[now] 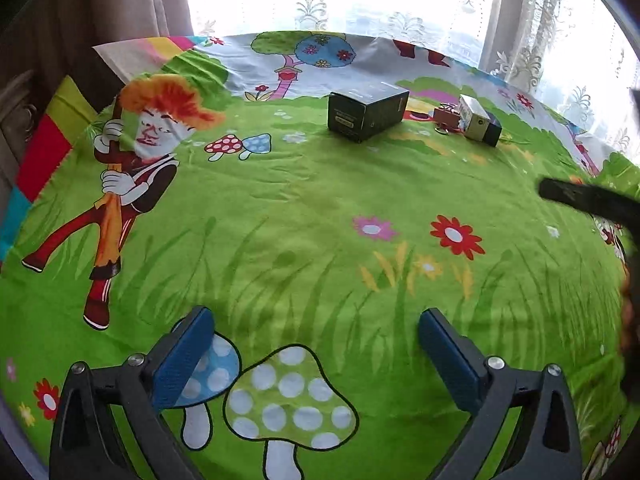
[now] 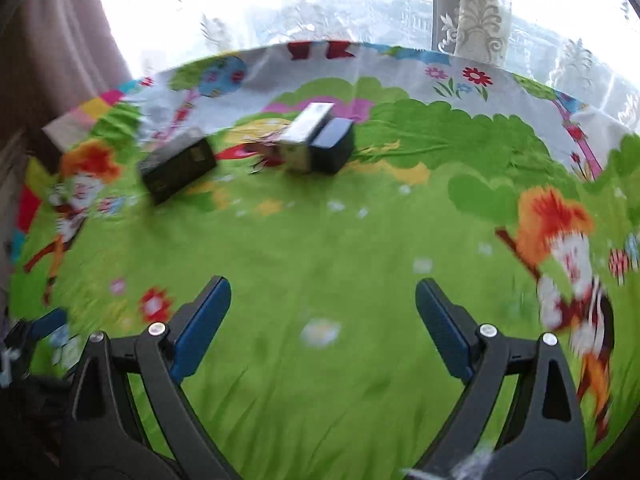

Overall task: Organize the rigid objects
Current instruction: 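Move both open grippers back over the bed, then grasp the blue item with the right gripper while the left grasps the black DORMI box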

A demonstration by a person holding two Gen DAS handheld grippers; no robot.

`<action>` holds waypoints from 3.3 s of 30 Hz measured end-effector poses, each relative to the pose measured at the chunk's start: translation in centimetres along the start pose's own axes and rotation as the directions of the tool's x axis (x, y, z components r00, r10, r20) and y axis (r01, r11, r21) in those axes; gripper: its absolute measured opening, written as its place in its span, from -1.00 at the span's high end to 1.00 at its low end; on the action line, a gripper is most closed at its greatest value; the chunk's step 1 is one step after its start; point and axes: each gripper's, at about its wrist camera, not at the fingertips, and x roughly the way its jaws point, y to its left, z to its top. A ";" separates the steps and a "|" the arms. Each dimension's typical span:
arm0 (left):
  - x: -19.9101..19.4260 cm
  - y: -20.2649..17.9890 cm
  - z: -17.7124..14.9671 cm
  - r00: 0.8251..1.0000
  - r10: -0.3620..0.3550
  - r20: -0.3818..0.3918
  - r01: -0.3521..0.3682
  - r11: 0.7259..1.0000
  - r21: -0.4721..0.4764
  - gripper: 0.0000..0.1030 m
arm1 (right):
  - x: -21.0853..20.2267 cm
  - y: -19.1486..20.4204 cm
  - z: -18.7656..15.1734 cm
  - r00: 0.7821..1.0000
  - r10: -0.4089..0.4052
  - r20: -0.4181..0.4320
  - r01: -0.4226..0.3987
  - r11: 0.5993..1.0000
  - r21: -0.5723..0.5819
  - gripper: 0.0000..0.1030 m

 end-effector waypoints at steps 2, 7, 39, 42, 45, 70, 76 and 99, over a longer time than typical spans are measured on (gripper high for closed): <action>-0.2 -0.1 -0.3 1.000 -0.011 0.005 0.011 1.000 0.008 -1.00 | 1.9 -0.6 1.3 1.000 -0.022 -0.011 0.021 1.000 -0.017 -0.84; 0.0 0.1 -0.2 0.999 -0.033 0.015 0.033 0.999 -0.005 -1.00 | 6.3 -2.6 4.9 0.997 -0.066 -0.028 0.068 0.997 0.046 -0.85; 0.3 -0.2 0.4 1.000 -0.011 -0.001 0.011 1.000 0.004 -1.00 | -4.4 -3.0 -5.6 1.000 0.010 0.012 -0.008 0.987 -0.162 0.40; 1.2 -1.1 1.8 0.999 -0.031 -0.027 0.033 0.998 0.048 -1.00 | -4.5 -2.7 -5.8 1.000 -0.007 0.012 0.009 0.986 -0.168 0.40; 2.7 -1.8 4.1 0.998 -0.025 -0.062 0.027 0.999 0.041 -1.00 | -4.1 -2.4 -5.5 0.999 -0.031 0.016 0.033 0.982 -0.188 0.41; 5.1 -6.2 9.1 0.997 -0.073 0.024 0.068 0.984 0.162 0.23 | -3.8 -2.4 -5.2 0.999 -0.035 0.017 0.038 0.980 -0.195 0.41; 0.8 -5.2 3.8 0.998 -0.054 0.021 0.050 0.989 0.140 0.23 | -3.8 -2.4 -5.2 0.999 -0.035 0.017 0.037 0.981 -0.193 0.41; 2.2 -4.8 4.4 0.997 -0.069 0.040 0.062 0.987 0.151 -0.46 | -3.7 -2.6 -5.2 1.000 -0.017 0.016 0.019 0.983 -0.180 0.40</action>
